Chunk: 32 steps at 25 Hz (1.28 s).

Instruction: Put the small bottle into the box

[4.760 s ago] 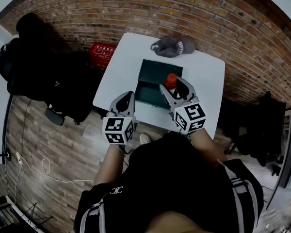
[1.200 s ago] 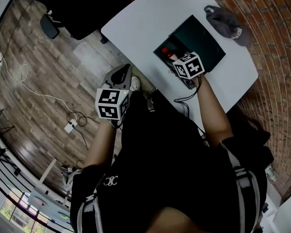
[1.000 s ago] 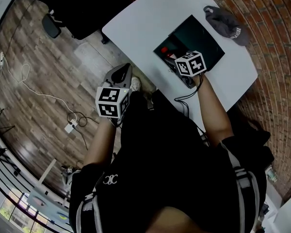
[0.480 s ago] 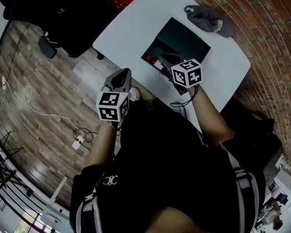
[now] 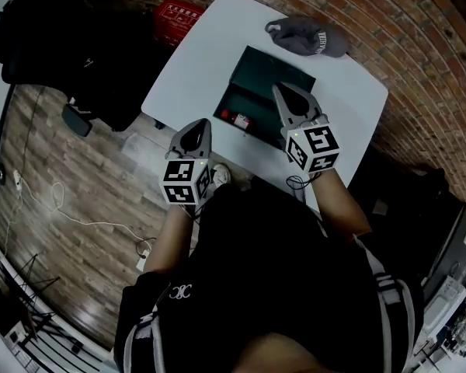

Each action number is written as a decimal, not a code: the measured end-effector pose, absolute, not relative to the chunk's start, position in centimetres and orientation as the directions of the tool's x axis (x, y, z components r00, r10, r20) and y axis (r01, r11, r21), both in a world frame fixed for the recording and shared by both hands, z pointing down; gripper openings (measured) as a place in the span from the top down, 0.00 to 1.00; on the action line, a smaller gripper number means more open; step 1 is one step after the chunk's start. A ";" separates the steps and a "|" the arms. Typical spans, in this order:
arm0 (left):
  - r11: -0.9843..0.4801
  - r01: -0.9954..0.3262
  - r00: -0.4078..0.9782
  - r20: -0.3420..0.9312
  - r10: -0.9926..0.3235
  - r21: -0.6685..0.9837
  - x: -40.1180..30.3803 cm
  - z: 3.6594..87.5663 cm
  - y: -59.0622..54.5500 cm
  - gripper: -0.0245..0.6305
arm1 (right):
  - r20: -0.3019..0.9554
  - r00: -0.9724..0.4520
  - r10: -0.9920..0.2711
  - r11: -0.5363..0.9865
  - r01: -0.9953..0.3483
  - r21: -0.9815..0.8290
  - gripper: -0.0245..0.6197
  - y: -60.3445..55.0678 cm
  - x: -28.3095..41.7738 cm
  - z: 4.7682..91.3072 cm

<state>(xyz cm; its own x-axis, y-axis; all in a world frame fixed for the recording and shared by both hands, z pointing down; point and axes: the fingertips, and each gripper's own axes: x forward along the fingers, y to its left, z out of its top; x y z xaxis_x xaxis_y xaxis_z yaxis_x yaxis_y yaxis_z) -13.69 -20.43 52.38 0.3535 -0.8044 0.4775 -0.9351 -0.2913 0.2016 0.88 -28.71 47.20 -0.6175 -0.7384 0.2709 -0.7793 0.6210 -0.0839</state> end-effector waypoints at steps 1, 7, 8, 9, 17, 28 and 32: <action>-0.298 -0.935 0.355 0.469 -0.809 0.194 -13.5 51.9 -20.9 0.94 | 0.239 -0.592 -0.770 0.596 -0.800 -0.063 0.91 -28.5 1.7 45.9; -0.356 -0.923 0.384 0.379 -0.842 0.145 -11.8 47.9 -23.3 0.94 | 0.084 -0.456 -0.886 0.457 -0.889 0.004 0.91 -26.9 6.1 40.5; -0.374 -0.918 0.395 0.362 -0.844 0.128 -11.3 47.1 -23.8 0.94 | 0.064 -0.429 -0.901 0.430 -0.903 0.006 0.91 -26.9 6.9 40.0; -0.392 -0.913 0.406 0.347 -0.846 0.112 -10.8 46.4 -24.3 0.94 | 0.047 -0.405 -0.913 0.405 -0.914 0.005 0.92 -26.8 7.7 39.6; -0.440 -0.891 0.453 0.299 -0.840 0.114 -8.0 43.5 -26.0 0.94 | 0.019 -0.358 -0.934 0.358 -0.934 0.001 0.91 -25.5 10.4 39.1; -0.506 -0.859 0.507 0.260 -0.822 0.075 -7.2 41.5 -27.6 0.94 | 0.009 -0.306 -0.952 0.305 -0.951 -0.054 0.92 -26.3 11.2 38.1; -0.540 -0.839 0.539 0.262 -0.801 0.074 -7.5 41.6 -27.8 0.94 | 0.005 -0.291 -0.957 0.291 -0.956 -0.048 0.92 -26.4 10.2 38.1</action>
<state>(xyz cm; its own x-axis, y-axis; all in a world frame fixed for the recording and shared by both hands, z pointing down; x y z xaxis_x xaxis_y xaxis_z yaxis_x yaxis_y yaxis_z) -7.46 -27.78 41.62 0.5386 -0.8007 0.2621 -0.8385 -0.5397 0.0744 10.24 -26.42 38.06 -0.2914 -0.9566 0.0052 -0.9556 0.2908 -0.0481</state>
